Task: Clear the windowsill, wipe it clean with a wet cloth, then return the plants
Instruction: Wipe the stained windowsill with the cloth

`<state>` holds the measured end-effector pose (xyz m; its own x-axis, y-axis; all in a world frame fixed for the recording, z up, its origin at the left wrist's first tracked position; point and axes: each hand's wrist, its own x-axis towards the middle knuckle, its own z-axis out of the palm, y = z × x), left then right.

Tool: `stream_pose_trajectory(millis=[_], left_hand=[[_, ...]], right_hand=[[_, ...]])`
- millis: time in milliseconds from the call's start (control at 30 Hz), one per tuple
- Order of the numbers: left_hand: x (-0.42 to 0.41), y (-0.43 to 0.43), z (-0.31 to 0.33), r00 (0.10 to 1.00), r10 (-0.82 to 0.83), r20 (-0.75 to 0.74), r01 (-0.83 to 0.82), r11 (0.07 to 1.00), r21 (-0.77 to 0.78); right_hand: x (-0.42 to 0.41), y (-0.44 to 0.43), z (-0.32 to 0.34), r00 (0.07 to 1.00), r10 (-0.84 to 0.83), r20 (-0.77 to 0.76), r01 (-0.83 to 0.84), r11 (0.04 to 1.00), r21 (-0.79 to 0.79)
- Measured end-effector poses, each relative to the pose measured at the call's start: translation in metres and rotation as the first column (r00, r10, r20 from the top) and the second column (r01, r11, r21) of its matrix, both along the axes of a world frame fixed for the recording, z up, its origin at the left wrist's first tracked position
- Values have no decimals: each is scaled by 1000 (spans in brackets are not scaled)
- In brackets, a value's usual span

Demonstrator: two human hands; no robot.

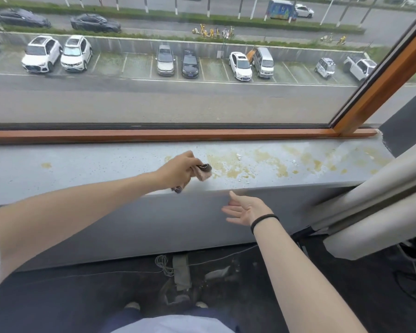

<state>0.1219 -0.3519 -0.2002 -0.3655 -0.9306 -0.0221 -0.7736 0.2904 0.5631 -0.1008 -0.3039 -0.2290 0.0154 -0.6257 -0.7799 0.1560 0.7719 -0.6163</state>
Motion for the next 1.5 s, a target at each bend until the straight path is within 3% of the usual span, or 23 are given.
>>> stream_pose_trajectory(millis=[400,600,733,767,900,1033,1100,1233,1300,1400,1500], left_hand=[[-42,-91,-3,954,262,145,-240,959,-152],[-57,-74,-27,951,285,119,-268,953,-140],[-63,-33,-27,992,-76,103,79,997,-27],[-62,-28,-26,992,-102,80,104,994,-24],[-41,-59,-12,972,208,-107,-212,977,-27],[-44,-68,-24,955,293,43,-292,956,-41],[-67,-43,-32,968,242,65,-241,970,-21],[-84,16,-28,999,-39,-27,40,999,20],[-76,23,-21,997,-1,-79,4,999,37],[-64,7,-10,972,190,-137,-189,982,18],[-58,-1,-13,977,213,8,-213,977,-13]], right_hand=[[-38,-26,-1,945,-324,30,325,945,-23],[-51,-33,-5,967,-253,1,253,967,-26],[-53,-41,-5,983,-180,-36,179,984,-10],[-53,-43,-6,985,-167,-42,166,986,-8],[-53,-47,-9,988,-148,-50,148,989,-8],[-55,-49,-11,985,-161,-58,161,987,-1],[-54,-51,-13,985,-161,-63,162,987,2],[-52,-53,-15,982,-174,-77,174,985,6],[-53,-52,-15,983,-166,-80,167,986,5],[-55,-50,-11,983,-168,-80,168,986,-3],[-57,-49,-9,982,-178,-64,178,984,-4]])
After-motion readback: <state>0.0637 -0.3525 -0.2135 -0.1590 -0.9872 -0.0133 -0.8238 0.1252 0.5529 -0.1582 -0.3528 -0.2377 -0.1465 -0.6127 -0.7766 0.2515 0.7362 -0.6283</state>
